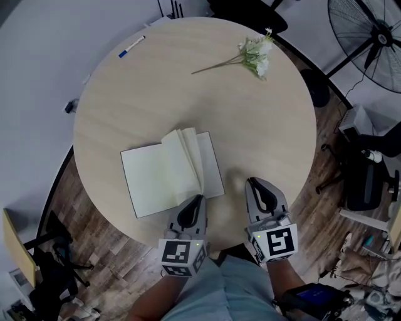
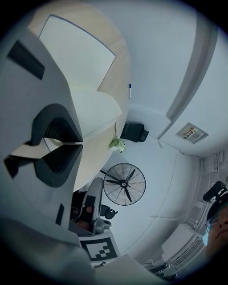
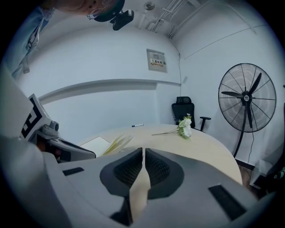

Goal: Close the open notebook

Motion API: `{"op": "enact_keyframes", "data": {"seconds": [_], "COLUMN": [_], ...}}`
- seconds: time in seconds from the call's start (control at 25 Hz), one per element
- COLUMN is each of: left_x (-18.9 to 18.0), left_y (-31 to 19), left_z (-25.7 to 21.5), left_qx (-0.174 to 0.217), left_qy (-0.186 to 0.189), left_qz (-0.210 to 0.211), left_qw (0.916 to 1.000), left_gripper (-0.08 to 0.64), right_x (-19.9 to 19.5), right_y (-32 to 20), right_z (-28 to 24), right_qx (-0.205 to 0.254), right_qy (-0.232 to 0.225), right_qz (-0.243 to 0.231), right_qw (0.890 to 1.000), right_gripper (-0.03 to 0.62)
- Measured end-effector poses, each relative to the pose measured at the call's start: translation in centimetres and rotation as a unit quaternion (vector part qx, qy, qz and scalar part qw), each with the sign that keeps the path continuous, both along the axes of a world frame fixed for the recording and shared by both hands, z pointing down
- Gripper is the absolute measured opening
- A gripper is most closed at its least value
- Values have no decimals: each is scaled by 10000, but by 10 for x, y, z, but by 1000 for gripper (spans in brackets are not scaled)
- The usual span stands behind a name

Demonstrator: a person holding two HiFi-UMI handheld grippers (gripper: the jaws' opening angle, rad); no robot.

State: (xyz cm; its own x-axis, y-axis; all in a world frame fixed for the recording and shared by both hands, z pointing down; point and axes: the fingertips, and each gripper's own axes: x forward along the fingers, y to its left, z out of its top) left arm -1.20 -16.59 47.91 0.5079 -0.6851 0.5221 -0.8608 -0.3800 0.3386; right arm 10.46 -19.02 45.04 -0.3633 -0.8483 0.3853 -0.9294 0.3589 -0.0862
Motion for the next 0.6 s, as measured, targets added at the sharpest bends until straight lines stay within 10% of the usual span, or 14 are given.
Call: {"op": "enact_keyframes", "data": {"seconds": [0.6], "left_x": [45], "left_y": [-14], "left_z": [67], "left_qx": [-571], "left_qy": [43], "left_qz": [328], "left_qw": [9978], "left_gripper": [32], "right_x": [60], "right_y": [13], "right_z": [51], "right_qx": [-492], "right_qy": [34], "right_qz": [553], "right_qw": [9973], "right_gripper": [51]}}
